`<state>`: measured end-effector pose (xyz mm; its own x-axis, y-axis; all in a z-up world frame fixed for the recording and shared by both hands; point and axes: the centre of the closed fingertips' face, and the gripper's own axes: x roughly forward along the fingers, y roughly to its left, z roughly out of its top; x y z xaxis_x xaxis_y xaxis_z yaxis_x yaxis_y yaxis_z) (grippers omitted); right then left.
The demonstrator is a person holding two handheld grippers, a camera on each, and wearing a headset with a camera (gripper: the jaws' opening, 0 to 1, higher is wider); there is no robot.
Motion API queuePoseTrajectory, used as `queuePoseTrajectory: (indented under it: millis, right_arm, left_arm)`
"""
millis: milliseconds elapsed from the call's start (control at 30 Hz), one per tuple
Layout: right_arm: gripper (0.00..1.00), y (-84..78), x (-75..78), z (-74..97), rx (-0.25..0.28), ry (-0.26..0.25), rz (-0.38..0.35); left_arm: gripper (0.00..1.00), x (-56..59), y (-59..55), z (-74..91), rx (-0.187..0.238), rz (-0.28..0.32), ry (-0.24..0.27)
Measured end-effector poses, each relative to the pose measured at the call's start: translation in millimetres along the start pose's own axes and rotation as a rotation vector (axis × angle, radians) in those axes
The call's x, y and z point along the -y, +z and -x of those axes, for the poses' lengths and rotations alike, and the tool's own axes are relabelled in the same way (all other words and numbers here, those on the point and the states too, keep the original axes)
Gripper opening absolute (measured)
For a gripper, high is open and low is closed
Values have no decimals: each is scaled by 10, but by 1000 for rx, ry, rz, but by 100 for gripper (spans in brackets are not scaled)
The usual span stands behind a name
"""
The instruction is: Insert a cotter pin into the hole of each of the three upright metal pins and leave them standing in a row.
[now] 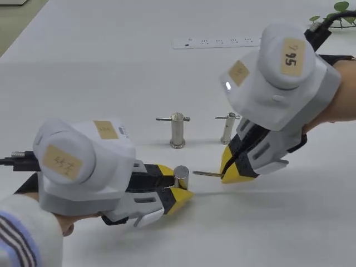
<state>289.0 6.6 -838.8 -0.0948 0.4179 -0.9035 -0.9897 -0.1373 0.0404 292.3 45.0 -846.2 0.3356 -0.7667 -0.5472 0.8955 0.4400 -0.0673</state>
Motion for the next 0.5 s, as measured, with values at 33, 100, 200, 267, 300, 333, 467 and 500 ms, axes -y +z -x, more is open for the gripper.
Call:
queuePoseTrajectory:
  millis: [33, 100, 200, 267, 300, 333, 467, 500]
  right_arm:
    - [3, -11, 15, -4, -4, -2, 2]
    - [3, -9, 5, -11, -11, -4, 12]
    - [3, 5, -1, -14, -10, -2, 11]
    - [3, 24, -10, -18, -7, 0, 12]
    - [3, 36, -14, -20, -6, 2, 12]
    - [3, 43, -15, -21, -5, 3, 12]
    - [3, 38, -14, -30, -20, 5, 20]
    - [3, 40, -11, -28, -22, 5, 23]
  left_arm:
    - [12, 1, -1, 1, 0, -3, -1]
    - [12, 2, -2, 1, 1, -2, -2]
    - [12, 2, -2, 0, 2, 2, -4]
    - [12, 2, -2, 0, 5, 9, -4]
    - [12, 2, -2, 1, 5, 10, -4]
    - [12, 1, -2, 1, 5, 11, -4]
    - [12, 0, -1, 0, 3, 7, -6]
    - [12, 1, -2, 1, 3, 7, -6]
